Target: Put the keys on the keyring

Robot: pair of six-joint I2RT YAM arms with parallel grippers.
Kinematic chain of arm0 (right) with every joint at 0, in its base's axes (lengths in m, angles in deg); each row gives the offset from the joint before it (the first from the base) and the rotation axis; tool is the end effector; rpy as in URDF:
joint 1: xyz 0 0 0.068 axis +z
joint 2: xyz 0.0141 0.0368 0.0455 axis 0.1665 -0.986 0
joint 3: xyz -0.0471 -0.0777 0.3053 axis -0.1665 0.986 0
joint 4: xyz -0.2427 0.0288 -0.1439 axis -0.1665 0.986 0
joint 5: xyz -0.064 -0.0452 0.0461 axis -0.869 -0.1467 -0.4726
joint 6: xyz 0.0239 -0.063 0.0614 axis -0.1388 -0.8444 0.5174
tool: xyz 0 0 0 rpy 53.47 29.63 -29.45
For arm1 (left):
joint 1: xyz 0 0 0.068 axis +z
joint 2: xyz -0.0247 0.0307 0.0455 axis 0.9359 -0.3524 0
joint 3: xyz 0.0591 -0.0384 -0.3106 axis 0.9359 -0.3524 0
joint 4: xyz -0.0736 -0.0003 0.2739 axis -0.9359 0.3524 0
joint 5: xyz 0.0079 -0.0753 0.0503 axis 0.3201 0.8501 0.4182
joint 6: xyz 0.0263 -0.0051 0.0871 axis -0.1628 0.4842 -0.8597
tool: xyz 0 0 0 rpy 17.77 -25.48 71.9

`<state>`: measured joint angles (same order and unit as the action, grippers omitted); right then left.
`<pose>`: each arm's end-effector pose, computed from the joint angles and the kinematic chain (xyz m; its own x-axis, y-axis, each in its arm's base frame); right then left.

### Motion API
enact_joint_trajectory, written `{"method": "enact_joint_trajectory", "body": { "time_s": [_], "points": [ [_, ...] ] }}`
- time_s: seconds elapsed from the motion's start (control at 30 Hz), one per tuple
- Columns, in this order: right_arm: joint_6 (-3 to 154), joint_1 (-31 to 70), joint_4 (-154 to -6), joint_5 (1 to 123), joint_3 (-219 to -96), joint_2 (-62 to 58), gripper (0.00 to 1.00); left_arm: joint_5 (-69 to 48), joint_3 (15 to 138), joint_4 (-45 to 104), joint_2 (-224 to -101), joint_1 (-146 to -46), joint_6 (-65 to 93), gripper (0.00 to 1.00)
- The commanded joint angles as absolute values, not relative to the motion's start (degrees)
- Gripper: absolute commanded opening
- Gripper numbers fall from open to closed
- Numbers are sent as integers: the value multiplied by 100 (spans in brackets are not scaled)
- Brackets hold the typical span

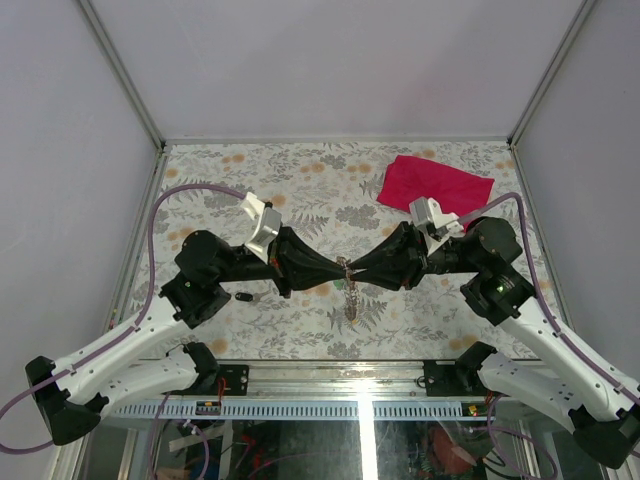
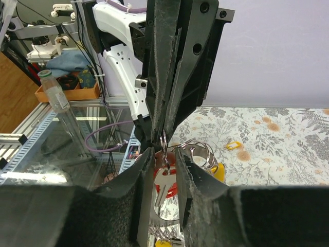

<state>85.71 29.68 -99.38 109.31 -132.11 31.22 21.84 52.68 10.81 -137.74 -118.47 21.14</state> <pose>0.1043 0.1720 0.4573 -0.0131 0.2031 -0.9791 -0.9941 -0.1084 -0.0092 0.1048 -0.2024 0.4471 -0.1133 -0.2410 -0.9639 0.9933 -0.0499 -0.1043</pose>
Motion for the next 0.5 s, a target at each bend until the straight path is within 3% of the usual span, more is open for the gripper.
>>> {"method": "enact_joint_trajectory", "body": {
  "time_s": [0.0,0.27,0.37,0.47],
  "points": [
    [8418,3032,-10088,11071,-13226,3118,26,2198,5314,434,-13704,-11862,2051,0],
    [8540,3032,-10199,11251,-13380,3032,2,2168,5270,425,-13687,-11868,2067,0],
    [8573,3031,-10057,11283,-13523,3016,0,2111,5236,424,-13657,-11869,2065,2],
    [8004,3032,-9226,11229,-13842,3020,0,2006,5221,530,-13591,-11866,2025,11]
  ]
}}
